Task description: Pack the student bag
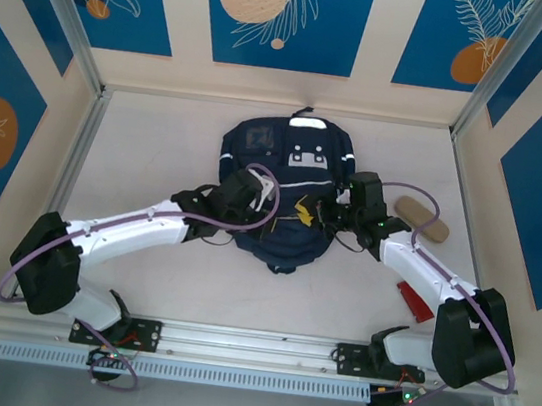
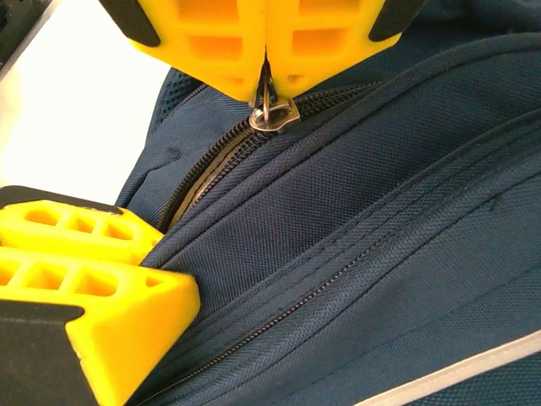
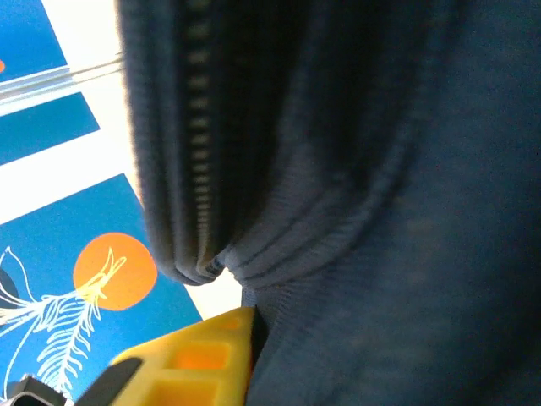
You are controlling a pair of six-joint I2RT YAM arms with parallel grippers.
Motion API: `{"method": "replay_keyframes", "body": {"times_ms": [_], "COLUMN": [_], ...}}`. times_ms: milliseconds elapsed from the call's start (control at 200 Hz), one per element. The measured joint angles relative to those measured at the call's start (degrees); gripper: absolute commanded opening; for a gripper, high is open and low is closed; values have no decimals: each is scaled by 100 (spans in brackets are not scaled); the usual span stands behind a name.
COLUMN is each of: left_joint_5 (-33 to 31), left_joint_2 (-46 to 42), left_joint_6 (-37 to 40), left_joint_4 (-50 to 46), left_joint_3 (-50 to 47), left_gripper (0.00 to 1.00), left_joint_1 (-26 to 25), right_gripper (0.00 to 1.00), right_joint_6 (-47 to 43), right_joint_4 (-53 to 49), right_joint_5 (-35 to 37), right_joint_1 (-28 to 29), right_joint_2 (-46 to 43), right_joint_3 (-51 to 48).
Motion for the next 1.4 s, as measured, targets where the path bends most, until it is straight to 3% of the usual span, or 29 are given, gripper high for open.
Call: {"method": "replay_keyframes", "body": {"times_ms": [225, 580, 910, 1185, 1400], "left_joint_5": [-186, -142, 227, 133, -109], "left_joint_2": [-205, -634, 39, 809, 645], "left_joint_6": [153, 728, 1814, 2085, 1849], "left_joint_4": [-273, -280, -20, 83, 227], "left_joint_3": [-144, -811, -592, -87, -258], "left_gripper": [0, 0, 0, 0, 0], "left_joint_1": [133, 918, 1543, 1958, 2267], "right_gripper": [7, 3, 2, 3, 4], "right_joint_6": [-431, -1043, -1641, -2022, -2234], "right_joint_4": [-693, -1327, -1759, -1985, -1915], "right_joint_5": [240, -138, -459, -706, -876], "right_joint_1": [-151, -625, -918, -1014, -730], "right_joint_2": [-352, -579, -522, -142, 660], "right_joint_3": [114, 125, 387, 704, 1104]}}
